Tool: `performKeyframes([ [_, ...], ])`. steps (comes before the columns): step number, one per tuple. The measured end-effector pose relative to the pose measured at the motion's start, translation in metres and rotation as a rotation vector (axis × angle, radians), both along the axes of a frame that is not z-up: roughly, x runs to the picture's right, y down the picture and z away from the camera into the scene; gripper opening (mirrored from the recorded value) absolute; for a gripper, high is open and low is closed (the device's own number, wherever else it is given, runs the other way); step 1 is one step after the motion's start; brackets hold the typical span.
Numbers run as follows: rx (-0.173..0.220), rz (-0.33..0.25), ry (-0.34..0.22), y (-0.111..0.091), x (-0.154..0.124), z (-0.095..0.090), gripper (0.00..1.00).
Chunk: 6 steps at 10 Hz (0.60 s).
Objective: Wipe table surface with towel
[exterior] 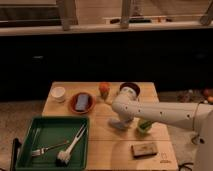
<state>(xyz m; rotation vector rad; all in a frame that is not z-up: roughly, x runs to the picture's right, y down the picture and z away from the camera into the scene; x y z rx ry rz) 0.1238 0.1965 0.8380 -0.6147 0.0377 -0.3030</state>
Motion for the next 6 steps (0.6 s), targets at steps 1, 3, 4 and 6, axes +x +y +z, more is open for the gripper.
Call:
performKeyframes([
  [1, 0.009, 0.003, -0.012, -0.008, -0.011, 0.006, 0.0],
  [3, 0.009, -0.041, -0.063, -0.011, -0.045, 0.007, 0.0],
  [4, 0.003, -0.068, -0.089, -0.009, -0.058, 0.006, 0.0],
  [6, -0.024, -0.128, -0.137, 0.008, -0.075, -0.004, 0.0],
])
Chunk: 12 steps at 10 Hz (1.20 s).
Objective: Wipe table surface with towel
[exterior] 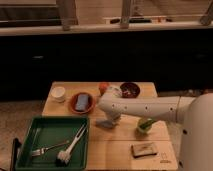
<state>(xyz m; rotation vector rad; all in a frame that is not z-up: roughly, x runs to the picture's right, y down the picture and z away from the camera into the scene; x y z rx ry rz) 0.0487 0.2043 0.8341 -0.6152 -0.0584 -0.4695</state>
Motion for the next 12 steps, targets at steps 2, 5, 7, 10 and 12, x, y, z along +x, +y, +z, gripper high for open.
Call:
performKeyframes([
  [2, -0.032, -0.033, -0.023, 0.023, 0.002, -0.012, 0.0],
  [5, -0.074, -0.014, 0.007, 0.041, 0.046, -0.024, 0.0],
  [7, -0.066, 0.023, 0.04, 0.036, 0.064, -0.028, 0.0],
  [10, -0.033, 0.055, 0.053, 0.022, 0.068, -0.026, 0.0],
  [12, -0.014, 0.059, 0.039, 0.011, 0.063, -0.023, 0.0],
])
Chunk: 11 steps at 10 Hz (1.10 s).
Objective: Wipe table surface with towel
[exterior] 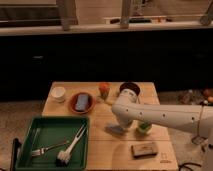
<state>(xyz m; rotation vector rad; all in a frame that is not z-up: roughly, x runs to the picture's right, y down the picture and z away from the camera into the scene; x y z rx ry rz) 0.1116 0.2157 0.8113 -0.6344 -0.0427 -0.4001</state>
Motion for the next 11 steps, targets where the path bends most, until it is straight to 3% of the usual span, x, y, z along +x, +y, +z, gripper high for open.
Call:
performKeyframes([
  [6, 0.007, -0.045, -0.082, -0.01, -0.023, -0.007, 0.0],
  [11, -0.029, -0.062, -0.142, -0.007, -0.025, -0.012, 0.0],
])
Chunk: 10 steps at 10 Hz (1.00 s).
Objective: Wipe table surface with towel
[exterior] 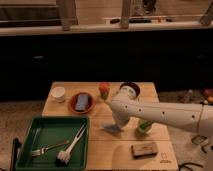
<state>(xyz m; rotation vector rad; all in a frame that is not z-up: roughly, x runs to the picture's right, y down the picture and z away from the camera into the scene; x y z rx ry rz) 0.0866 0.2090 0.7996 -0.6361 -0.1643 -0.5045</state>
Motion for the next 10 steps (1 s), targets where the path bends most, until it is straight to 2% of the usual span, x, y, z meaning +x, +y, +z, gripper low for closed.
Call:
performKeyframes([
  [1, -0.011, -0.004, -0.009, 0.0015, 0.0012, -0.001, 0.0],
  [10, -0.014, -0.004, -0.009, 0.0023, 0.0009, -0.0006, 0.0],
])
